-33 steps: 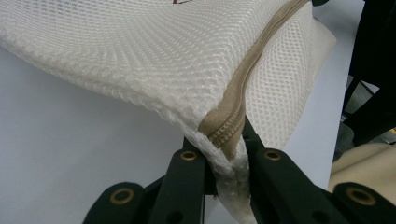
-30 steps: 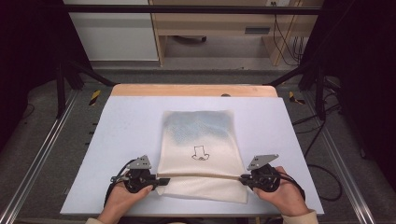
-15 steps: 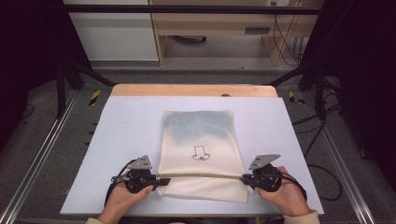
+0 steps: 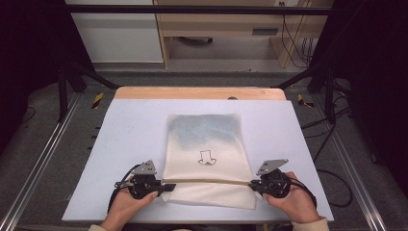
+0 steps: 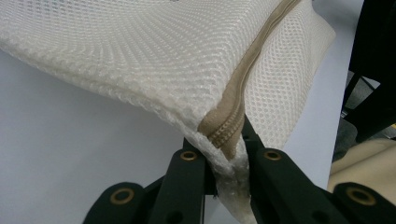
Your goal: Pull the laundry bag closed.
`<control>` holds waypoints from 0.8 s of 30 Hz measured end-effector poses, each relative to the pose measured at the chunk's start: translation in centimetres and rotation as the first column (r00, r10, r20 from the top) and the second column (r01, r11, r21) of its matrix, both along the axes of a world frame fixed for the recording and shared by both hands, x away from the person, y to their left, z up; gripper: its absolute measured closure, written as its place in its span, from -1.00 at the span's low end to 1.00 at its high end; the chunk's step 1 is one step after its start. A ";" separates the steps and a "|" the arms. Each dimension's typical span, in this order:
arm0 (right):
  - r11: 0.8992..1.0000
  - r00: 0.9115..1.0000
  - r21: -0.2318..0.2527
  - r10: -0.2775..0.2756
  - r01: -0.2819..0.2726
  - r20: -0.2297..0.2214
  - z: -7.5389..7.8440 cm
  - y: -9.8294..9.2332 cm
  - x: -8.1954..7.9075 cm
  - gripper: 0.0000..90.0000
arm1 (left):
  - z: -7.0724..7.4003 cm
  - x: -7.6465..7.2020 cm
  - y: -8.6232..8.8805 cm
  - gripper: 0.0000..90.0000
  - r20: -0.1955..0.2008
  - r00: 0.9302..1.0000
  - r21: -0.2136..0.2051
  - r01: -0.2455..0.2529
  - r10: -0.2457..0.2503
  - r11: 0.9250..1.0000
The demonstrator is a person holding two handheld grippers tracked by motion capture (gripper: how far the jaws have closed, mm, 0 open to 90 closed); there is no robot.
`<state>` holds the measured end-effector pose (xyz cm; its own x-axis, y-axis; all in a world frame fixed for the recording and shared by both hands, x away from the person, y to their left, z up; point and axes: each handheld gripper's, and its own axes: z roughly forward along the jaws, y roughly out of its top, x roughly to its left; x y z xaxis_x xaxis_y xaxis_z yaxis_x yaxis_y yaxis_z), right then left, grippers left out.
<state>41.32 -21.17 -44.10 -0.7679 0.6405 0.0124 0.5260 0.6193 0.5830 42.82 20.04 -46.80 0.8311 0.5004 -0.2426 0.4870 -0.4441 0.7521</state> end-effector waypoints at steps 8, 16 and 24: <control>1.000 1.000 -0.007 -0.005 0.005 -0.003 0.0 0.0 -0.1 0.82 | 0.2 -0.2 -0.1 0.87 0.004 1.000 0.003 -0.005 0.005 1.000; 1.000 1.000 -0.010 -0.009 0.009 -0.005 -0.1 0.1 -0.1 0.82 | 0.1 -0.1 -0.1 0.83 0.007 1.000 0.011 -0.008 0.008 1.000; 1.000 1.000 -0.019 0.002 -0.002 0.001 -0.1 0.6 -0.1 0.67 | 0.4 -0.5 -0.1 0.29 0.016 0.999 0.029 -0.034 0.033 0.999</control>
